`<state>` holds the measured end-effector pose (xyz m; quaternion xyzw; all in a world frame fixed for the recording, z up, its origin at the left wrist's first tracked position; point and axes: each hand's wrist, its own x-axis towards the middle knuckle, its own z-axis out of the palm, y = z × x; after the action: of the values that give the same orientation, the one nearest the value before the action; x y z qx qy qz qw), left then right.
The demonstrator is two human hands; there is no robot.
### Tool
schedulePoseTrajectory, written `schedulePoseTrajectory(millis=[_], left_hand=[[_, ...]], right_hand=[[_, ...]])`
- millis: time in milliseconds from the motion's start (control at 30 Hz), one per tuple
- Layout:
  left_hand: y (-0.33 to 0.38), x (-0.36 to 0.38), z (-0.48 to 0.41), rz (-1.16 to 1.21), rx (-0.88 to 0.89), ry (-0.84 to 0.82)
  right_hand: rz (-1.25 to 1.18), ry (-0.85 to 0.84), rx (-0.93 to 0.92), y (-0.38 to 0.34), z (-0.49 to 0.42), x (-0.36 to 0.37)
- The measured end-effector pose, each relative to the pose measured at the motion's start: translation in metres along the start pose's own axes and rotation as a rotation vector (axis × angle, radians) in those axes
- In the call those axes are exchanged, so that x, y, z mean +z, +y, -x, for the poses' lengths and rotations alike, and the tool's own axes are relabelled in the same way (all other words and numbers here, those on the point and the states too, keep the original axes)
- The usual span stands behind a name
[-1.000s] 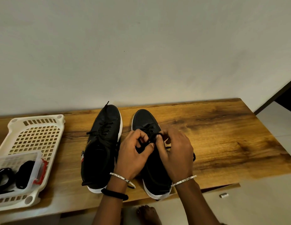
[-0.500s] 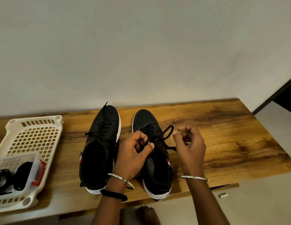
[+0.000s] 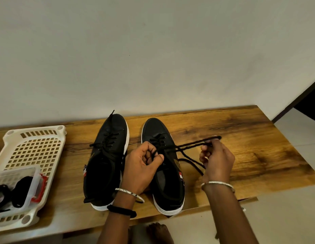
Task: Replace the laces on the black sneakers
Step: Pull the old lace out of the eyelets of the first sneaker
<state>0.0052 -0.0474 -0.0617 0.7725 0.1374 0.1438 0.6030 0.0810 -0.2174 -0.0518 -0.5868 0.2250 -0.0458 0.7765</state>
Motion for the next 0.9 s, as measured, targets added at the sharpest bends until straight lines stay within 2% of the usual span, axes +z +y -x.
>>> schedulePoseTrajectory(millis=[67,100,167,233,333,400,467,600,700,800,900], left_hand=[[0.000,0.000,0.000,-0.004,-0.006,0.001],[0.000,0.000,0.000,-0.004,-0.013,0.000],[0.001,0.002,-0.001,0.002,-0.028,0.003],[0.001,0.003,-0.001,0.003,-0.031,0.005],[0.001,0.002,-0.001,0.010,-0.030,0.004],[0.002,0.000,-0.001,0.024,-0.017,0.016],[0.006,-0.001,-0.001,0.106,-0.021,0.053],[0.016,-0.011,-0.004,0.475,-0.158,0.265],[0.019,-0.014,-0.007,0.656,-0.172,0.467],[0.026,-0.006,-0.003,0.641,-0.045,0.589],[0.030,-0.001,0.001,0.527,0.128,0.568]], right_hand=[[-0.311,0.084,0.427,-0.005,-0.008,-0.009],[-0.417,0.113,0.559,-0.005,-0.012,-0.013],[-0.490,0.128,0.640,-0.002,-0.013,-0.016],[-0.403,0.115,0.550,0.000,-0.008,-0.009],[-0.191,0.143,0.201,-0.003,-0.003,0.003],[0.137,0.113,-0.039,0.000,-0.001,0.003],[0.414,0.055,-0.151,0.006,0.002,0.000],[0.545,-0.003,-0.080,0.014,-0.001,-0.004],[0.544,-0.015,-0.046,0.014,-0.006,-0.005],[0.508,0.005,-0.024,0.016,-0.007,-0.005],[0.478,0.055,-0.022,0.020,-0.010,-0.007]])
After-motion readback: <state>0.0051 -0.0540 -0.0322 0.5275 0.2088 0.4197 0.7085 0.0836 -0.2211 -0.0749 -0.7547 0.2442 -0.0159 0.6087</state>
